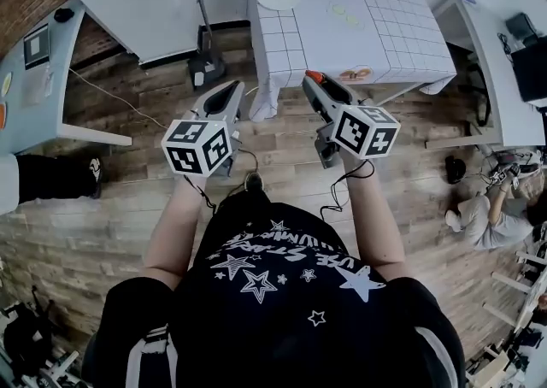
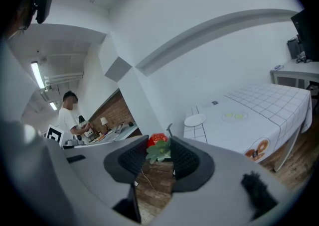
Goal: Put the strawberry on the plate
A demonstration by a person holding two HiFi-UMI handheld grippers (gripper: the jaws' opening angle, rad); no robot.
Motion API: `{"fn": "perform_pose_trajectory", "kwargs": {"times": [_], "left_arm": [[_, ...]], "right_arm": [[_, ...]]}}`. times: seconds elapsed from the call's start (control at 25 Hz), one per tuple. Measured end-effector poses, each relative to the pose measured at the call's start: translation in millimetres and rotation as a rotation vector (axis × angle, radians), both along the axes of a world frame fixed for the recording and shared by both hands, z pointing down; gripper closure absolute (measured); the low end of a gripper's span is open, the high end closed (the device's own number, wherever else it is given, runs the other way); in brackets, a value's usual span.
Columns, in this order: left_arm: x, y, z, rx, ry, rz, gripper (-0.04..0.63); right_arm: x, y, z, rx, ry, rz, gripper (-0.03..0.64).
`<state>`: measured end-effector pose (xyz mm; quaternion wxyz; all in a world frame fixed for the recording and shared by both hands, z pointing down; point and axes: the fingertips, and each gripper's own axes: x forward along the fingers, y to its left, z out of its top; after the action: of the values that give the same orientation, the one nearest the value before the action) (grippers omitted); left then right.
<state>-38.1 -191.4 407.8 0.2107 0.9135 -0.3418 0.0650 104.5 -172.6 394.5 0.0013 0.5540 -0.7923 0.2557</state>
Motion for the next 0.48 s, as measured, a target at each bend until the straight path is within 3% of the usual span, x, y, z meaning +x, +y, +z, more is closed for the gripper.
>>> {"fn": "perform_pose_trajectory", "kwargs": {"times": [0.48], "left_arm": [[-12, -71, 2, 0.025, -0.013, 0.053, 0.588]], "right_arm": [[-9, -67, 7, -0.025, 0.053, 0.015, 0.468]]}}
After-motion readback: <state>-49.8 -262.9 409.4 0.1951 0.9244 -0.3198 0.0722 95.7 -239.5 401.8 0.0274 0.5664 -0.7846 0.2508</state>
